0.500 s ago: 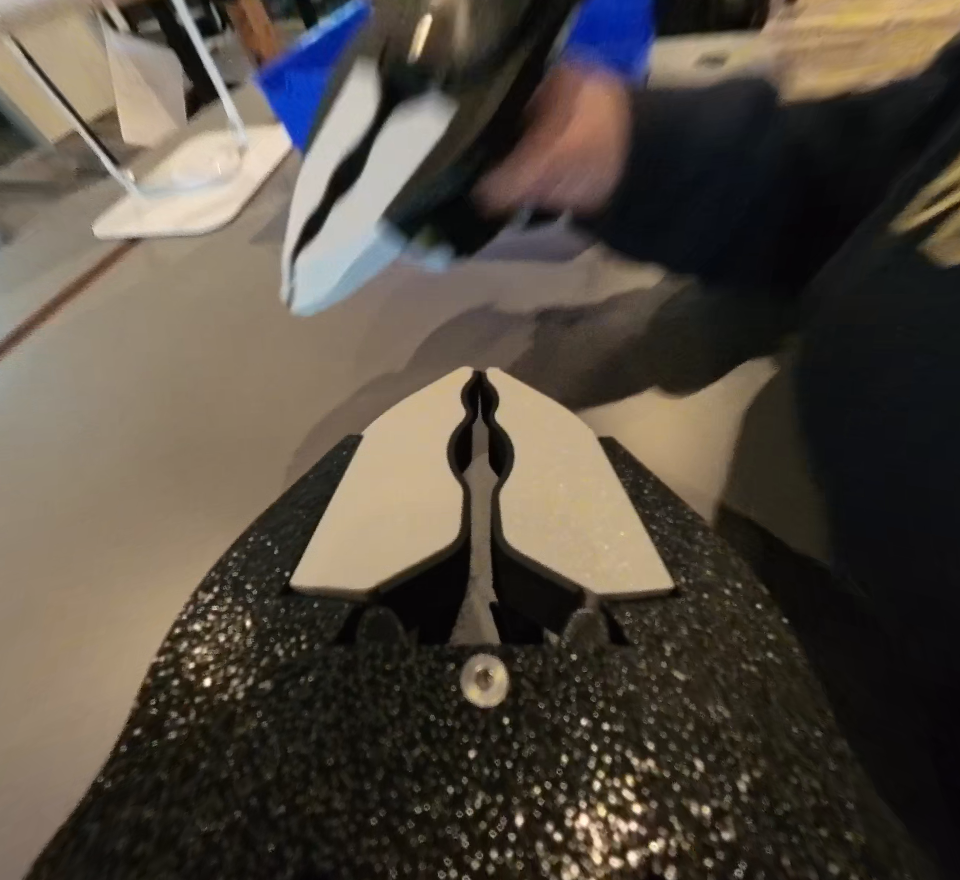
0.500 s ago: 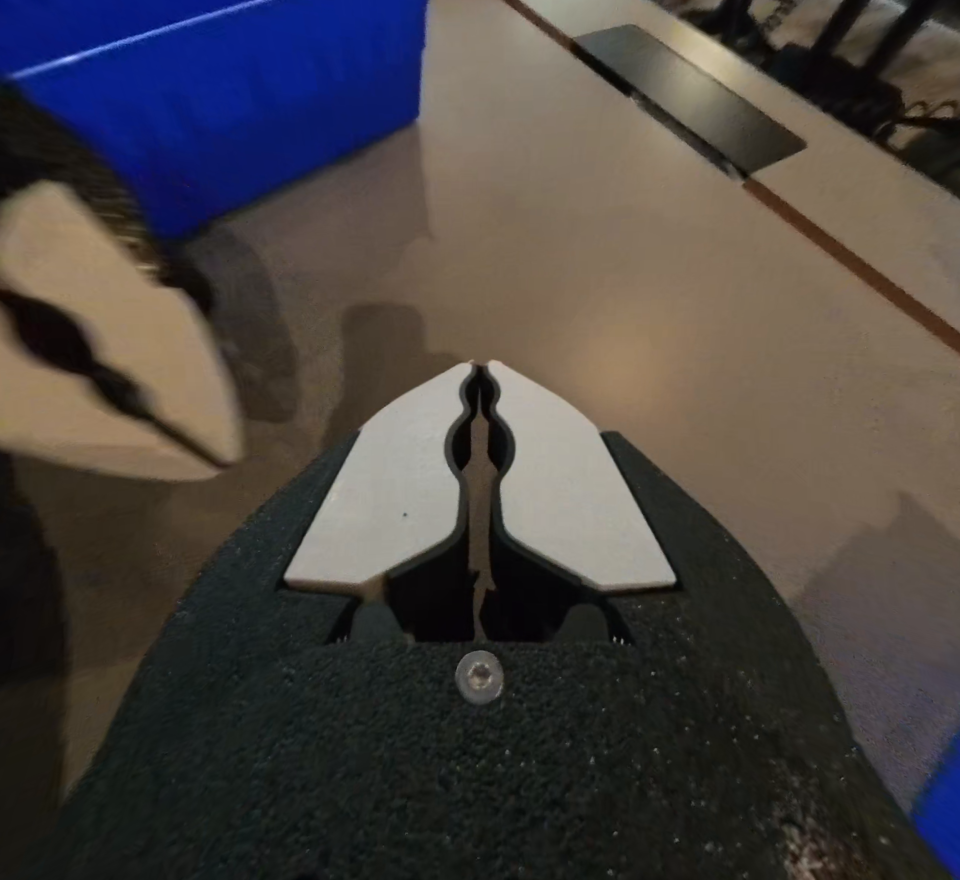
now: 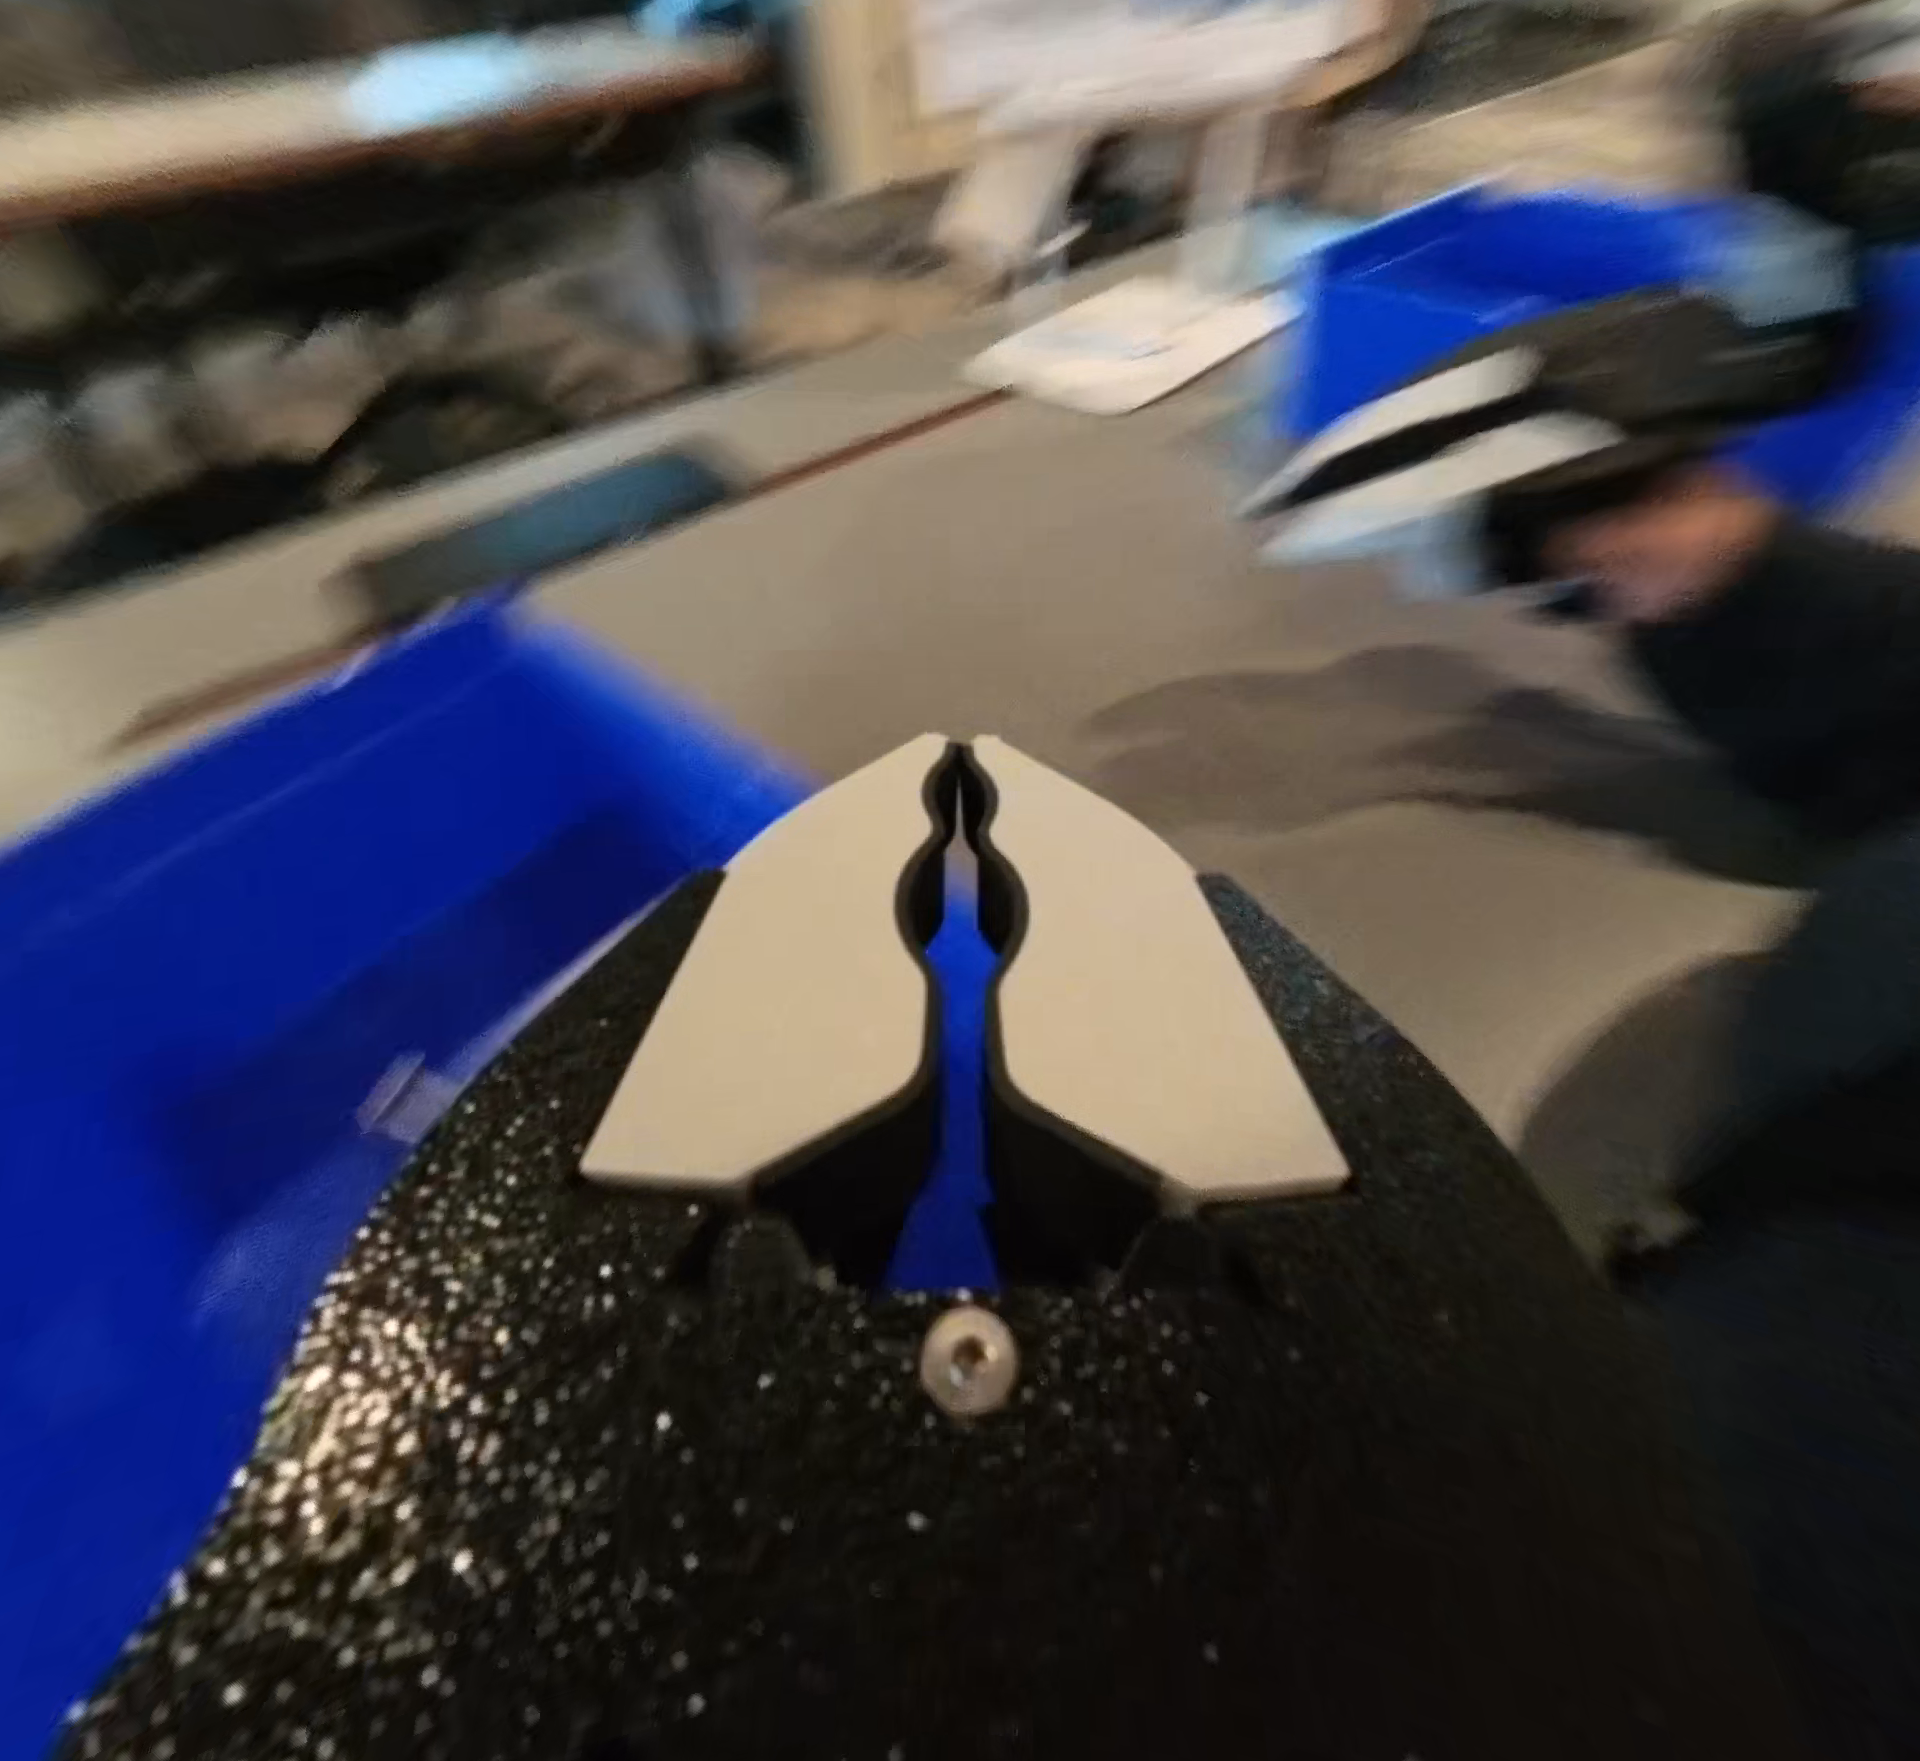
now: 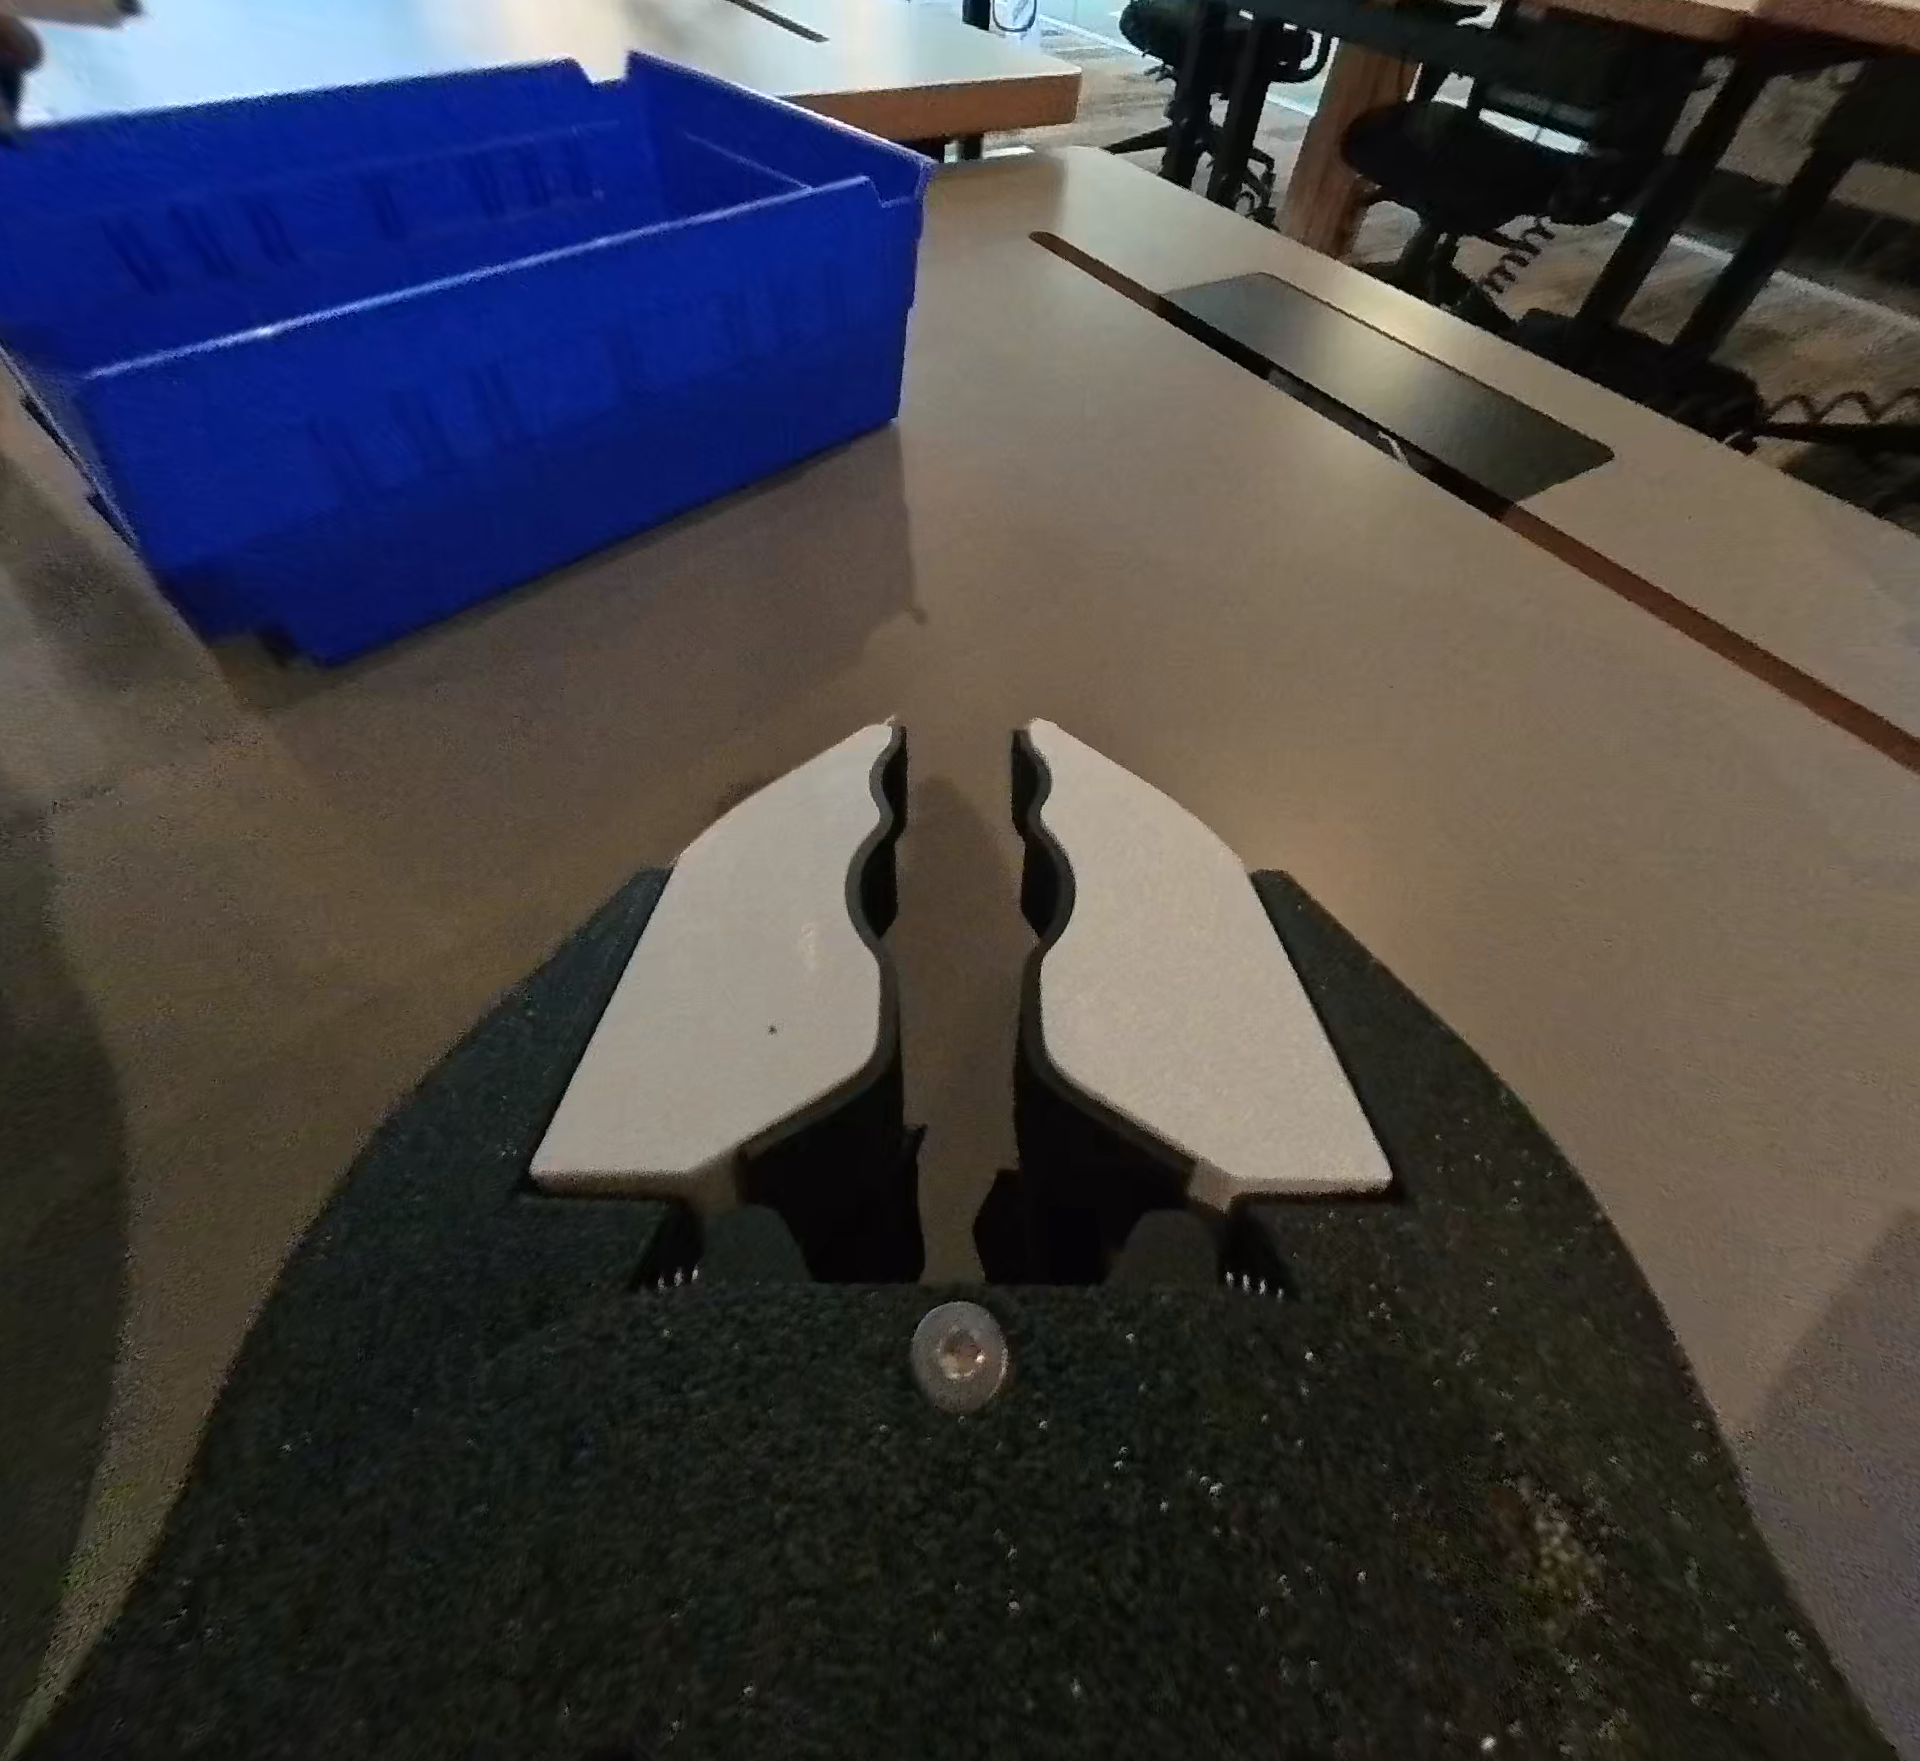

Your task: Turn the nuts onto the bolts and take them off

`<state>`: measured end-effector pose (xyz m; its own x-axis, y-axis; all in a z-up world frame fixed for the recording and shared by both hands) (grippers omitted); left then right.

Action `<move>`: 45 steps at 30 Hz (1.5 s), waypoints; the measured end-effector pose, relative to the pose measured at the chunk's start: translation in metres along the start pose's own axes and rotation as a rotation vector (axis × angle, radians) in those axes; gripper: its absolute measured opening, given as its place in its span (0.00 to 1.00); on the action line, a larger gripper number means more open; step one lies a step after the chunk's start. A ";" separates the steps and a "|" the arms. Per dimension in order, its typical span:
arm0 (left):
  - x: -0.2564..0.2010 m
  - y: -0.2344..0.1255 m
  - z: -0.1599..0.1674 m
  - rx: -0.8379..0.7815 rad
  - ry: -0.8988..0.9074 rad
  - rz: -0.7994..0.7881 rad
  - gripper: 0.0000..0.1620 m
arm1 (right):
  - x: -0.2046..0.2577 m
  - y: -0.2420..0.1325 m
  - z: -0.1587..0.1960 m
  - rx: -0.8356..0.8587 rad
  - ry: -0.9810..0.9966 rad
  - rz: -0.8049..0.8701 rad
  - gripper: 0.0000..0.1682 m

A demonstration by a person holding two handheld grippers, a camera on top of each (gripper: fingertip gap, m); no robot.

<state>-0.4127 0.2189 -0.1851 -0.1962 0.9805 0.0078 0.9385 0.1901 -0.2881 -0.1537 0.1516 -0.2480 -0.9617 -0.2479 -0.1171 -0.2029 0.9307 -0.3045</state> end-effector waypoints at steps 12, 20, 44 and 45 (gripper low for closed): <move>0.085 -0.011 0.112 0.528 -0.353 -0.189 0.24 | 0.008 0.003 0.000 -0.005 -0.036 -0.002 0.13; 0.091 0.000 0.124 0.653 -0.338 -0.219 0.13 | 0.017 0.008 0.003 0.000 -0.017 -0.058 0.15; -0.052 0.081 -0.022 0.389 0.120 0.206 0.11 | -0.016 -0.020 -0.019 -0.180 0.272 -0.051 0.16; -0.063 0.092 -0.017 0.411 0.122 0.271 0.11 | -0.018 -0.021 -0.019 -0.191 0.280 -0.042 0.17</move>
<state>-0.3093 0.1754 -0.1959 0.0965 0.9952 -0.0151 0.7569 -0.0832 -0.6482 -0.1360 0.1415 -0.2215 -0.9596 -0.2284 0.1644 -0.2490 0.9613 -0.1181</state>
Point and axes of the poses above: each gripper's, where its closed fingertips meet, y out along the fingers, z out of its underside, x = y × z across the jaws, the point moved 4 cm from there along -y, back along the fingers, and after that the axes turned 11 degrees about z, right-handed, at the moved point
